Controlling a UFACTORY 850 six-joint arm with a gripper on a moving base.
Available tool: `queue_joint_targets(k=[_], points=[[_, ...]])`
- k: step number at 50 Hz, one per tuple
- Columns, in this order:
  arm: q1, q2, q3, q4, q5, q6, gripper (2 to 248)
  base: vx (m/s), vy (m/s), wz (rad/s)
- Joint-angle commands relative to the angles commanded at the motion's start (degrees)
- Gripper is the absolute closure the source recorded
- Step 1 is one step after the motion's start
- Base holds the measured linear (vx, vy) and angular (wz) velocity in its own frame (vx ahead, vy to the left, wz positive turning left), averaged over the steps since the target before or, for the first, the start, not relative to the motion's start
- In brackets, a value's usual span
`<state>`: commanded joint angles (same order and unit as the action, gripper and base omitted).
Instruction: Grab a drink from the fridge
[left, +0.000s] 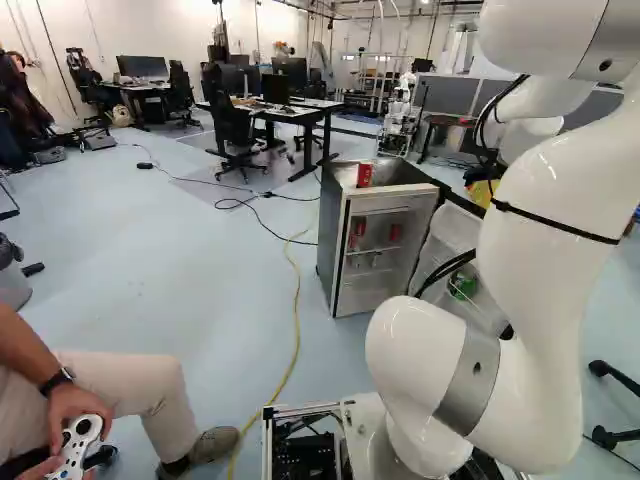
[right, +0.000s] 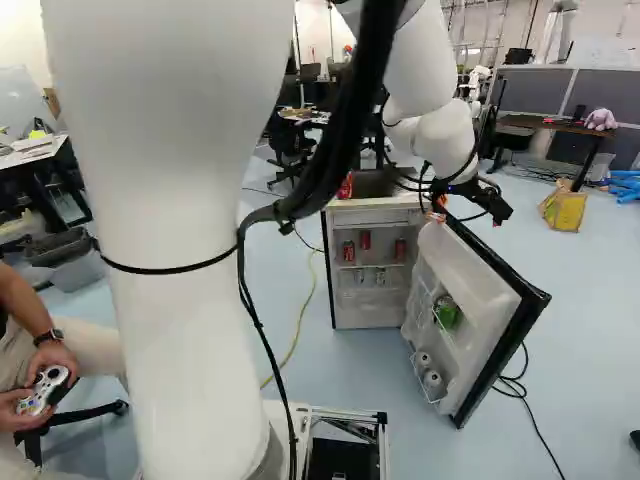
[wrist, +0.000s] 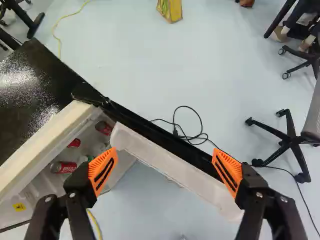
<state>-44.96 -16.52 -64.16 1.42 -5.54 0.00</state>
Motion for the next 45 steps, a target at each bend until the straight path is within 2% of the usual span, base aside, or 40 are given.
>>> queue_joint_targets(k=[18,45], points=[[-2.21,-3.19,-3.84,0.0,-0.23,0.0,3,0.0,0.0,0.0],[-5.94,-7.24,-8.85,0.0,-2.97,0.0,3,0.0,0.0,0.0]])
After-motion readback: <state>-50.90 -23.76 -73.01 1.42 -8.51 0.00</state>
